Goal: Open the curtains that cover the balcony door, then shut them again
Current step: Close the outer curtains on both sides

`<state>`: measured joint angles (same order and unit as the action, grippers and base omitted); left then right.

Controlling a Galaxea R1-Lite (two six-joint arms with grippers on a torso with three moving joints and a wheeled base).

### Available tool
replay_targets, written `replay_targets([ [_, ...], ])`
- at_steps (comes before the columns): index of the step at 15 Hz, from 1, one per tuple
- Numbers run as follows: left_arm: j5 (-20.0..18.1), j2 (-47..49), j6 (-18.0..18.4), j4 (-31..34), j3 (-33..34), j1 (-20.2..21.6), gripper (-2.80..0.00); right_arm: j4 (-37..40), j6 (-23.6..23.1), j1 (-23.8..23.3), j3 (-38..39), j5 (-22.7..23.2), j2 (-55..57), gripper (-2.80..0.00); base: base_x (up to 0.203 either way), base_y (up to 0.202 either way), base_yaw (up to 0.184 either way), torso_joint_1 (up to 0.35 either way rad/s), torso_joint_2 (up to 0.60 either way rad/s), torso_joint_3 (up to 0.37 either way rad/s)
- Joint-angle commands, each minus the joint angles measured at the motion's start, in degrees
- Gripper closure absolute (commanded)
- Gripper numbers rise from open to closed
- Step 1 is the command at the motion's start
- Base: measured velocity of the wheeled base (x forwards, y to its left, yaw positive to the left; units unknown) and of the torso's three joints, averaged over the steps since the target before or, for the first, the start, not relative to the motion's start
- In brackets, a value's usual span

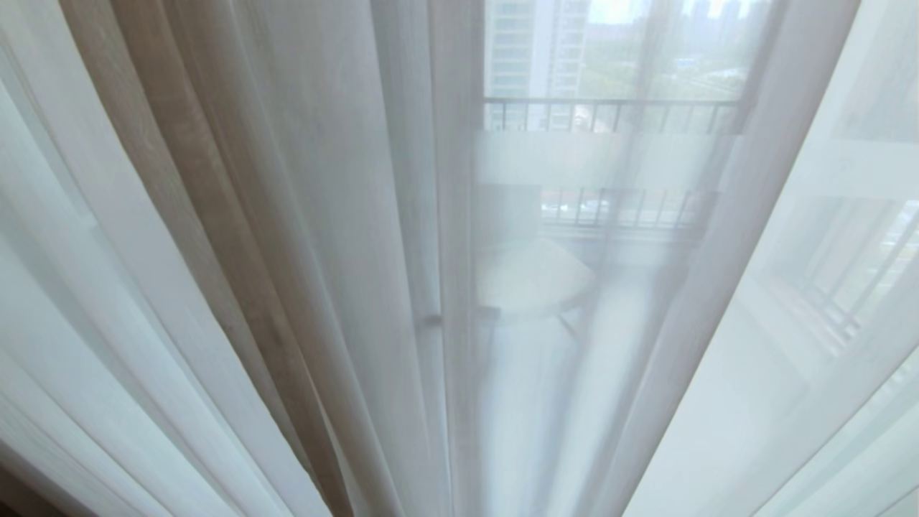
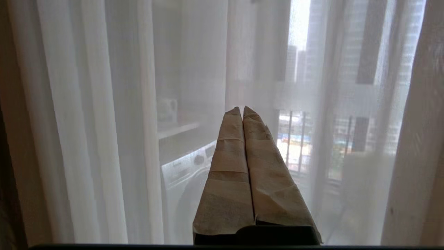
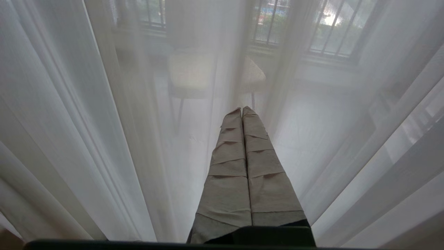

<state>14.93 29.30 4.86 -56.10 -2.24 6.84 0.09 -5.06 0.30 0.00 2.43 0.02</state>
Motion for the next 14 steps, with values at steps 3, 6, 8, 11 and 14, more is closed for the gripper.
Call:
replay_targets([
  [3, -10.2, -9.1, -0.8, 19.0, 2.2, -1.8, 0.0, 0.0, 0.0, 0.0, 0.0, 0.0, 0.0, 0.0, 0.0, 0.0, 0.0, 0.0, 0.0, 0.0],
  [6, -11.2, -17.2, 1.1, 33.8, 2.2, -6.3, 0.0, 0.0, 0.0, 0.0, 0.0, 0.0, 0.0, 0.0, 0.0, 0.0, 0.0, 0.0, 0.0, 0.0],
  [8, -12.1, -23.3, 1.6, 43.0, 2.2, -6.6, 0.0, -0.1, 0.0, 0.0, 0.0, 0.0, 0.0, 0.0, 0.0, 0.0, 0.0, 0.0, 0.0, 0.0],
  [11, -15.1, -29.3, 2.1, 53.8, 2.2, -6.8, 0.0, 0.0, -0.1, 0.0, 0.0, 0.0, 0.0, 0.0, 0.0, 0.0, 0.0, 0.0, 0.0, 0.0],
  [14, -15.5, -29.3, 1.1, 55.1, 2.2, -6.8, 0.0, 0.0, 0.0, 0.0, 0.0, 0.0, 0.0, 0.0, 0.0, 0.0, 0.0, 0.0, 0.0, 0.0],
])
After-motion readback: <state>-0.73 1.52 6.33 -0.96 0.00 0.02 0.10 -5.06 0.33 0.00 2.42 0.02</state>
